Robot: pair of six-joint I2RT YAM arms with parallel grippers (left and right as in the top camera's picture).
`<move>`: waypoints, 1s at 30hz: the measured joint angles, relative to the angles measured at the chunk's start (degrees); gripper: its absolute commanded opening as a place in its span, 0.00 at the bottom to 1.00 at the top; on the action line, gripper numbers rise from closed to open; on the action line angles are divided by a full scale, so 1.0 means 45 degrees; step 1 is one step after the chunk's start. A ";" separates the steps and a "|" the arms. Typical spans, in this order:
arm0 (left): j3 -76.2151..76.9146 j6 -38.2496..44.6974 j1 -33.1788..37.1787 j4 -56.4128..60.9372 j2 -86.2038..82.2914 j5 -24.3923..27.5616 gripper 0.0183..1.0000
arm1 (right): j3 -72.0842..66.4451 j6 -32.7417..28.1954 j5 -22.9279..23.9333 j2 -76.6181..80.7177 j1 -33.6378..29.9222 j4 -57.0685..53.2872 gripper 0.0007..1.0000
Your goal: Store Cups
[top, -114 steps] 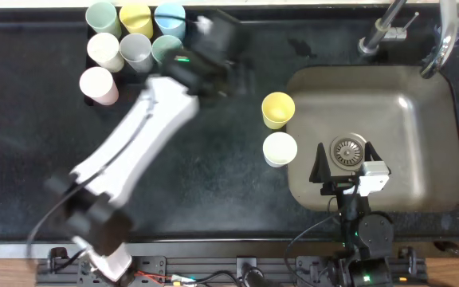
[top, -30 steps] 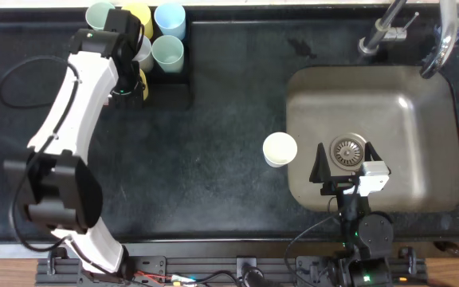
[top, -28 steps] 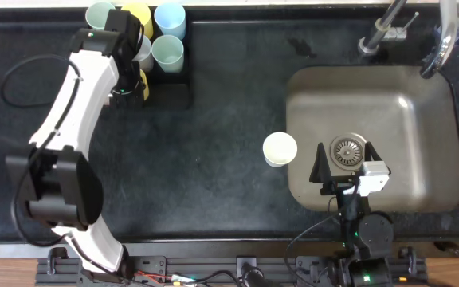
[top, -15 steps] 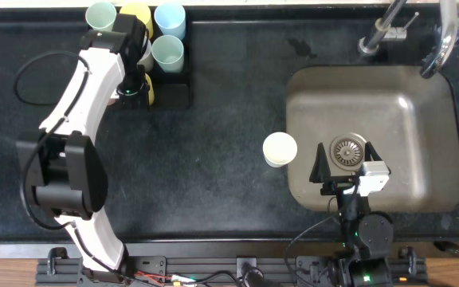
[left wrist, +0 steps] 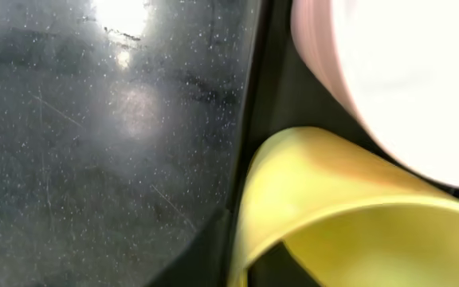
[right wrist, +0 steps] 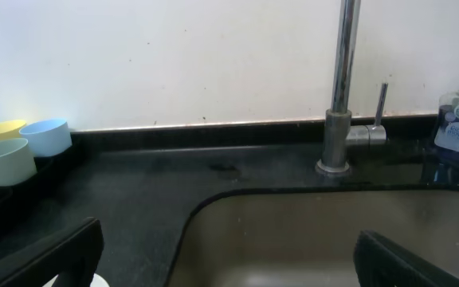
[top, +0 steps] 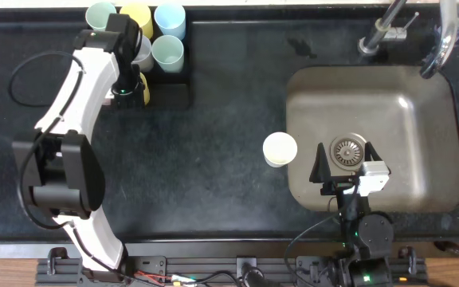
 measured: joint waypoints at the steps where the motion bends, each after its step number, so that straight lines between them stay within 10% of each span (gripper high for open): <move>1: 0.0000 0.0068 0.0015 0.0000 0.0000 0.0000 0.38 | 0.0000 0.0005 0.0000 0.0000 0.0000 0.0000 1.00; 13: -0.0097 -0.0019 -0.0330 0.0087 -0.0777 0.0005 0.75 | 0.0000 0.0005 -0.0005 0.0000 0.0000 0.0000 1.00; 20: -0.0170 0.0437 -0.1389 0.1195 -0.4906 -0.1933 0.92 | 0.0000 0.0000 0.0005 0.0000 0.0000 0.0000 1.00; 25: -0.0083 0.6683 -0.2103 0.7062 -0.7922 -0.3390 0.96 | 0.0000 0.0005 0.0000 0.0000 0.0000 0.0000 0.99; 30: 0.0078 1.5747 -0.2059 0.9860 -0.9117 -0.1773 1.00 | 0.0000 0.0005 0.0000 0.0000 0.0000 0.0005 1.00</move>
